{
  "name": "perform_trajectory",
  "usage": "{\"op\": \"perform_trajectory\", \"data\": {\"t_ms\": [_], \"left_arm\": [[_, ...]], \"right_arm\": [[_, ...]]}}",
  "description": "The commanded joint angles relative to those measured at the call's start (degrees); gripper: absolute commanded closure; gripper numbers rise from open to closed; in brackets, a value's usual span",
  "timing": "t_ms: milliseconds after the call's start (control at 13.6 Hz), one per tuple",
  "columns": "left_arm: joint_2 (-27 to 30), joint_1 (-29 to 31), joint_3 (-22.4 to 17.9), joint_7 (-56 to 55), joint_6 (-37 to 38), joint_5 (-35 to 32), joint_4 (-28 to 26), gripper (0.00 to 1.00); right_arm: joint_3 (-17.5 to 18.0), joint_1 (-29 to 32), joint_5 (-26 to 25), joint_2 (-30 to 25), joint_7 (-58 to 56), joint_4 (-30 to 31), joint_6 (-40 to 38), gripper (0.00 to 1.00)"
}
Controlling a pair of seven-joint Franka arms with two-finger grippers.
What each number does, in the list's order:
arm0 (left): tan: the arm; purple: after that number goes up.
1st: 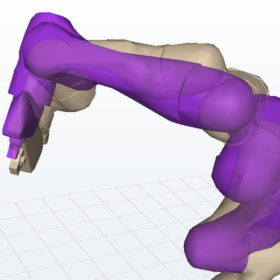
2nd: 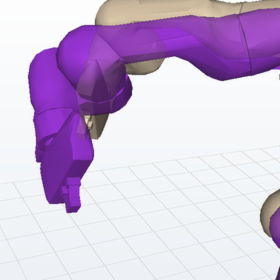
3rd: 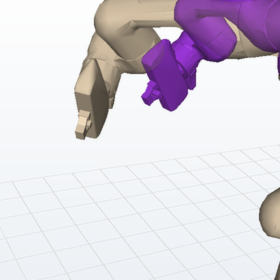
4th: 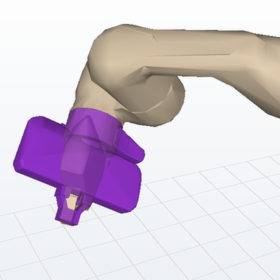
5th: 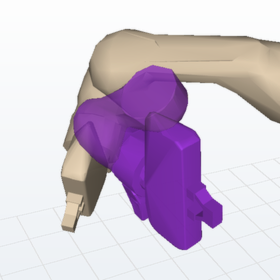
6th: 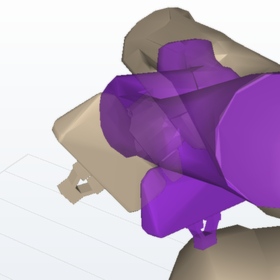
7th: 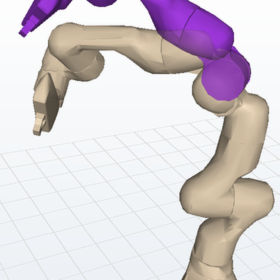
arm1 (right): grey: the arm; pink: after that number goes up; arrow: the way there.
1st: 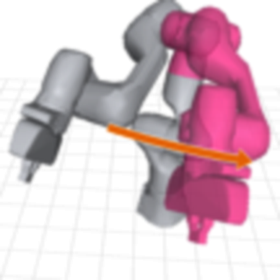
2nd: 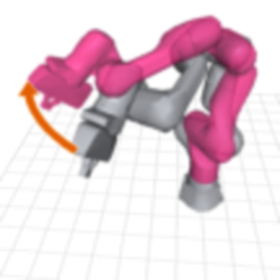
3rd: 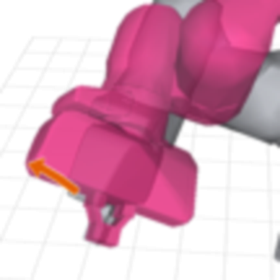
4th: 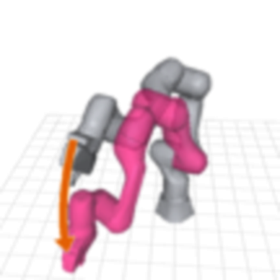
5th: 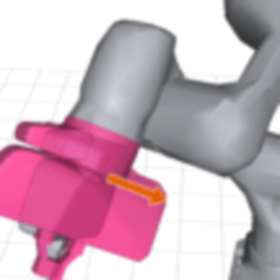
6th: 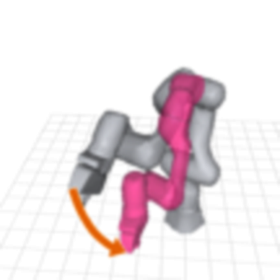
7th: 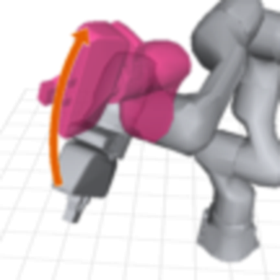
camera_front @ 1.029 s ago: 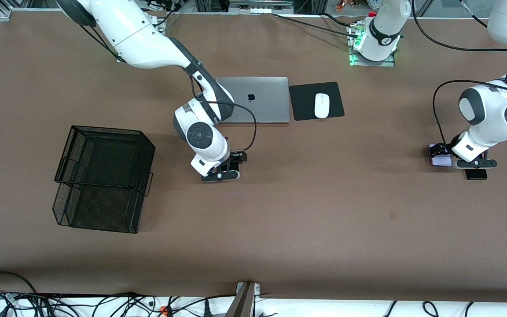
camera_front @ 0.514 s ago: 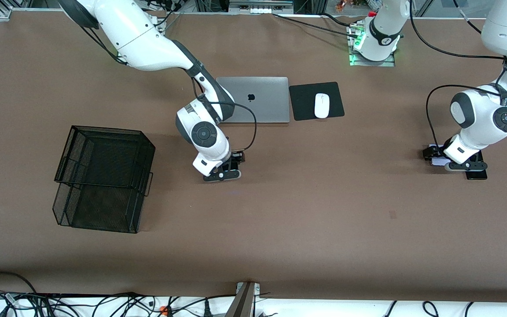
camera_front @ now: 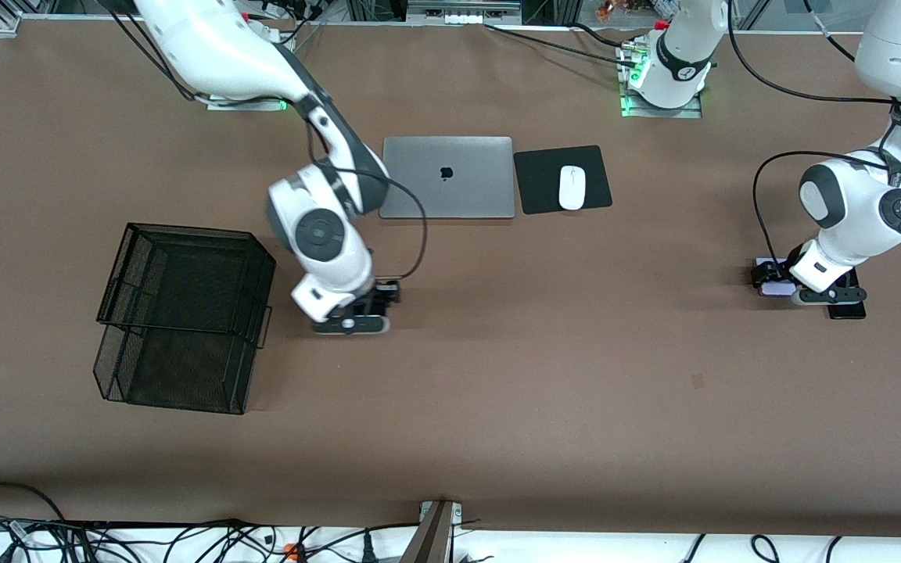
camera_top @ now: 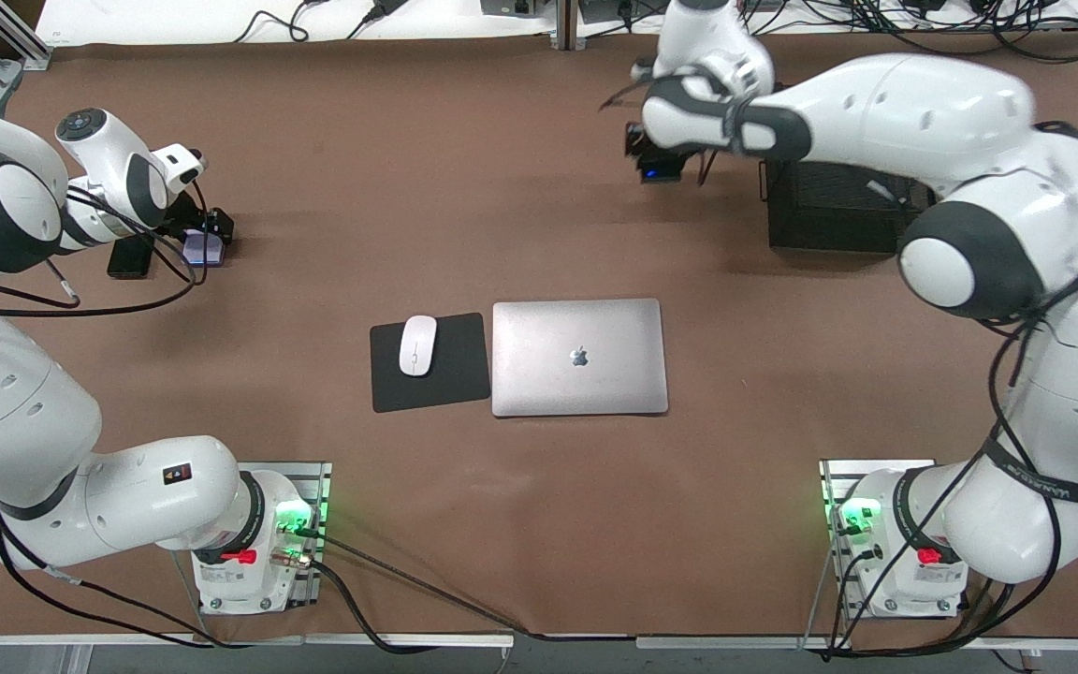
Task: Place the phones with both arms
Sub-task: 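Lift the flip phone with the right gripper while the left gripper grasps the white phone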
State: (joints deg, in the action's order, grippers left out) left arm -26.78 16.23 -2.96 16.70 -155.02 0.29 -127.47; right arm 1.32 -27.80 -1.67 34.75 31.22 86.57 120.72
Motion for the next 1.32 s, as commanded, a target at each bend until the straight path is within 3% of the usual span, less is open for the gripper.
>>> {"op": "perform_trajectory", "data": {"t_ms": [0,294,588,882,1249], "left_arm": [[-0.91,0.39,1.11,0.00,0.42,1.46,0.55,1.00],[-0.73,-0.40,1.29,-1.93,11.46,1.46,6.34,1.00],[-0.73,-2.68,2.60,-7.44,22.99,1.46,13.99,1.00],[-2.74,-14.08,3.31,-24.22,26.78,1.46,20.14,1.00],[-9.68,-28.06,3.40,-37.76,29.59,1.46,30.85,1.00]], "right_arm": [[-3.76,0.47,1.84,-10.02,0.51,2.11,-9.51,1.00],[-7.55,0.38,0.97,-19.00,0.60,2.20,-21.82,1.00],[-13.34,0.38,0.79,-22.26,-9.13,2.20,-26.85,1.00],[-17.31,0.38,0.79,-22.53,-13.56,3.60,-26.69,1.00],[-22.40,0.38,0.79,-22.44,-17.32,11.49,-15.55,1.00]]}}
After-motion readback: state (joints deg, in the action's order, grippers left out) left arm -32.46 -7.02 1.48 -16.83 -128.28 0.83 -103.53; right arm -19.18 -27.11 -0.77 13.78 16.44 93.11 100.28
